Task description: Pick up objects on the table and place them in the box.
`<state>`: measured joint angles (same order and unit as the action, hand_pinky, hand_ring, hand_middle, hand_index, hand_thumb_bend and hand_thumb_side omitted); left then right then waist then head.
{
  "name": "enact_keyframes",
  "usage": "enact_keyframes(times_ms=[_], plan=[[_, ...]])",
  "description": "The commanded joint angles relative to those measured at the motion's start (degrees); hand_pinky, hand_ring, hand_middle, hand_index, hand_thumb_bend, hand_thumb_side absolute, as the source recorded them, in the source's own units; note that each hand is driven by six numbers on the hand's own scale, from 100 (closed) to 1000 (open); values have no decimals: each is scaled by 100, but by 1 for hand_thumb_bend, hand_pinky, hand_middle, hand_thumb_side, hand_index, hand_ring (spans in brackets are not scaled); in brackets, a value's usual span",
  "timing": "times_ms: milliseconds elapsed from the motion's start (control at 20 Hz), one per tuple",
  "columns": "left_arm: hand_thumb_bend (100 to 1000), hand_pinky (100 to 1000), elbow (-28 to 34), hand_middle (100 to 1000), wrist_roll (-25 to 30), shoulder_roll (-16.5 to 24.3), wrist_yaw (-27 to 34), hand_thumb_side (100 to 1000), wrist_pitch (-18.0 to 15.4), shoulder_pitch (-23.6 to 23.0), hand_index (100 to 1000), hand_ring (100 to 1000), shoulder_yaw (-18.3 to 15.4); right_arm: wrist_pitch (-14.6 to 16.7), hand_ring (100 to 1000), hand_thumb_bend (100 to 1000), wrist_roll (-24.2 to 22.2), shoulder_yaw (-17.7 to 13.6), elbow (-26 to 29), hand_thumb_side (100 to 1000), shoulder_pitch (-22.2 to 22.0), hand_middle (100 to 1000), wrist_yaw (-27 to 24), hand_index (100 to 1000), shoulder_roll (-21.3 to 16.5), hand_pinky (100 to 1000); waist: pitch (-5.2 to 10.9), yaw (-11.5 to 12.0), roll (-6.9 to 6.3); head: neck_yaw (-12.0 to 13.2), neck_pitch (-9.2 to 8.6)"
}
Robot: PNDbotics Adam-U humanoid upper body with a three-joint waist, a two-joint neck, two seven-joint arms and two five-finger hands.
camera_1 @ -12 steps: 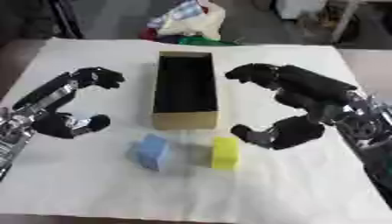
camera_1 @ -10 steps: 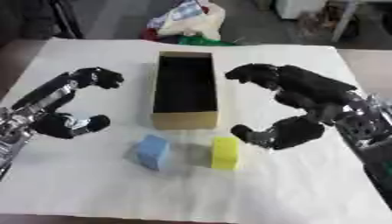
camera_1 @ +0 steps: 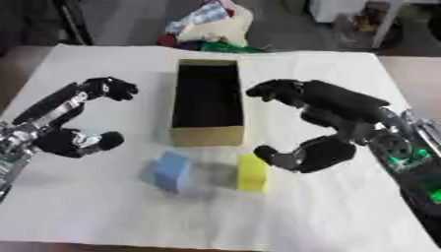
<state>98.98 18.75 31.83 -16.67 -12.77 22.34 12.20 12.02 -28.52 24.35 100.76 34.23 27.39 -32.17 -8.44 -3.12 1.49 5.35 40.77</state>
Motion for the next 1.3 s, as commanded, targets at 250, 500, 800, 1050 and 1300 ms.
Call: enact_keyframes(times_ms=[250, 500, 800, 1050, 1300], plan=[[566, 822, 93, 810, -37, 67, 2, 794, 2, 119, 924, 806, 11, 105, 857, 299, -109, 95, -194, 653, 110, 913, 166, 992, 64, 844, 95, 1, -14, -12, 29], [559, 823, 55, 811, 13, 29, -5, 802, 9, 154, 925, 806, 56, 170, 817, 309, -417, 442, -631, 615, 221, 854, 479, 936, 256, 829, 94, 20, -3, -40, 64], [556, 823, 30, 811, 39, 12, -2, 805, 15, 161, 926, 806, 69, 356, 811, 306, -904, 441, -825, 612, 297, 846, 827, 931, 441, 828, 88, 24, -2, -40, 81], [553, 822, 15, 813, 59, 7, 8, 807, 24, 166, 927, 806, 79, 406, 806, 307, -1058, 474, -899, 615, 312, 838, 830, 926, 478, 826, 84, 27, 2, -39, 90], [541, 822, 13, 815, 72, -1, 14, 817, 22, 167, 929, 806, 86, 387, 802, 302, -1081, 460, -974, 617, 302, 832, 816, 922, 500, 823, 79, 31, 2, -45, 83]])
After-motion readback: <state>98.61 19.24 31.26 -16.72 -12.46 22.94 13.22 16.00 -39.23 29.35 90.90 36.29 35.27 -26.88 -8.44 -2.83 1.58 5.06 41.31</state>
